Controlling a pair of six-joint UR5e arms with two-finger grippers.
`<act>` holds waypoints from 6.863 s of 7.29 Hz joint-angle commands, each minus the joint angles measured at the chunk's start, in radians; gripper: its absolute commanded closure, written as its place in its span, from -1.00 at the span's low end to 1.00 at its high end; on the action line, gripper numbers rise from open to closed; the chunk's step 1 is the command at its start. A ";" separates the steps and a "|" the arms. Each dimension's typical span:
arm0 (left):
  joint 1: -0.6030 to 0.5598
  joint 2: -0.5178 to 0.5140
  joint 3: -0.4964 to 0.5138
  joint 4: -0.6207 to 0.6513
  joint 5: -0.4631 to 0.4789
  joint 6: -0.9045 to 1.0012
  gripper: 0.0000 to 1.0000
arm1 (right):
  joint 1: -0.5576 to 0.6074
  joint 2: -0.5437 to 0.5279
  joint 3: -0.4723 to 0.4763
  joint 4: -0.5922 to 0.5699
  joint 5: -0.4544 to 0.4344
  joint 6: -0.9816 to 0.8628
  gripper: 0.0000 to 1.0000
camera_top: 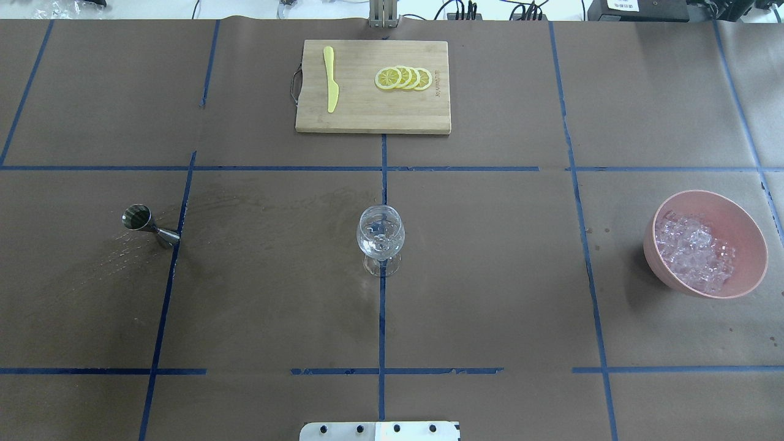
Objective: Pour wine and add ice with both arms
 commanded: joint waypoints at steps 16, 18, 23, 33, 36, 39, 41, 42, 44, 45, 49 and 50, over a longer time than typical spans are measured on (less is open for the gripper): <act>0.451 -0.019 -0.071 -1.200 0.450 -0.882 -1.00 | -0.035 0.097 -0.018 0.354 0.025 0.146 -1.00; 0.747 0.020 -0.184 -1.198 0.788 -1.120 -1.00 | -0.035 0.092 -0.018 0.356 0.027 0.147 -1.00; 1.130 0.090 -0.222 -1.232 1.526 -1.227 -1.00 | -0.035 0.089 -0.015 0.356 0.027 0.147 -1.00; 1.405 -0.003 0.098 -1.238 1.962 -1.390 -1.00 | -0.033 0.077 -0.011 0.356 0.028 0.146 -1.00; 1.416 -0.064 0.190 -1.240 1.979 -1.407 -1.00 | -0.033 0.077 -0.013 0.356 0.027 0.146 -1.00; 1.431 -0.069 0.207 -1.282 1.977 -1.408 -0.63 | -0.033 0.077 -0.013 0.356 0.027 0.146 -1.00; 1.451 -0.074 0.218 -1.289 1.976 -1.408 -0.55 | -0.033 0.077 -0.013 0.356 0.027 0.146 -1.00; 1.454 -0.077 0.221 -1.290 1.974 -1.408 -0.56 | -0.033 0.077 -0.013 0.356 0.027 0.146 -1.00; 1.457 -0.078 0.224 -1.290 1.970 -1.407 -0.56 | -0.033 0.077 -0.013 0.356 0.027 0.146 -1.00; 1.457 -0.077 0.227 -1.314 1.968 -1.402 -0.56 | -0.035 0.077 -0.013 0.356 0.027 0.146 -1.00; 1.456 -0.081 0.244 -1.344 1.910 -1.396 -0.56 | -0.033 0.077 -0.010 0.356 0.027 0.146 -1.00; 1.444 -0.080 0.243 -1.345 1.908 -1.396 -0.56 | -0.033 0.077 -0.010 0.356 0.028 0.146 -1.00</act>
